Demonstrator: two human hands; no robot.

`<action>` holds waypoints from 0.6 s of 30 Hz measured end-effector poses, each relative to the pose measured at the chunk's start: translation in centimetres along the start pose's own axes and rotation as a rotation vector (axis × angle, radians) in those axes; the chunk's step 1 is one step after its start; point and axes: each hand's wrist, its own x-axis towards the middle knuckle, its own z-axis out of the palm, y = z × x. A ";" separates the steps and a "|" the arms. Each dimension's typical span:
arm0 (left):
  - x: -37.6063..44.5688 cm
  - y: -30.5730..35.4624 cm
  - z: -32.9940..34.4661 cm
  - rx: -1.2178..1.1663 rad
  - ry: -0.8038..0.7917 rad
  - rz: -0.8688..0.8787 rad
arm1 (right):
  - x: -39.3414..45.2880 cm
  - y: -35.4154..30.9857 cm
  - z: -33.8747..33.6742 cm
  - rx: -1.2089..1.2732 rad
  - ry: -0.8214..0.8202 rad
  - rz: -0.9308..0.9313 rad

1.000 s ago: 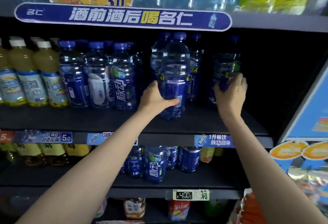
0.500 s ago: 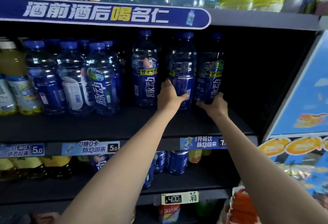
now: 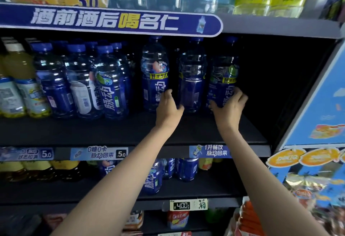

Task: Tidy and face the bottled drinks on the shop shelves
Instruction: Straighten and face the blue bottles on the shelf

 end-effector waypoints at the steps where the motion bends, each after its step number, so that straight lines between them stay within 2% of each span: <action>1: -0.3 -0.7 -1.0 -0.002 0.033 0.039 | -0.7 -1.2 -0.1 0.057 0.081 -0.104; 3: -0.9 -2.1 -3.5 -0.013 0.099 0.068 | -1.7 -3.9 0.3 0.169 0.065 -0.215; 5: -1.4 -3.3 -6.0 -0.015 0.152 0.046 | -2.1 -7.0 1.7 0.245 -0.119 -0.263; 8: -2.6 -5.1 -9.1 0.028 0.175 -0.021 | -2.0 -10.5 5.3 0.214 -0.384 -0.317; 11: -4.3 -6.9 -11.2 0.031 0.212 -0.045 | -1.1 -12.4 8.3 0.195 -0.530 -0.136; 14: -5.8 -8.0 -12.3 0.046 0.227 -0.074 | -0.7 -13.3 9.7 0.159 -0.558 0.032; 18: -7.0 -8.1 -12.7 -0.028 0.179 -0.084 | -2.6 -13.8 7.2 0.100 -0.556 0.023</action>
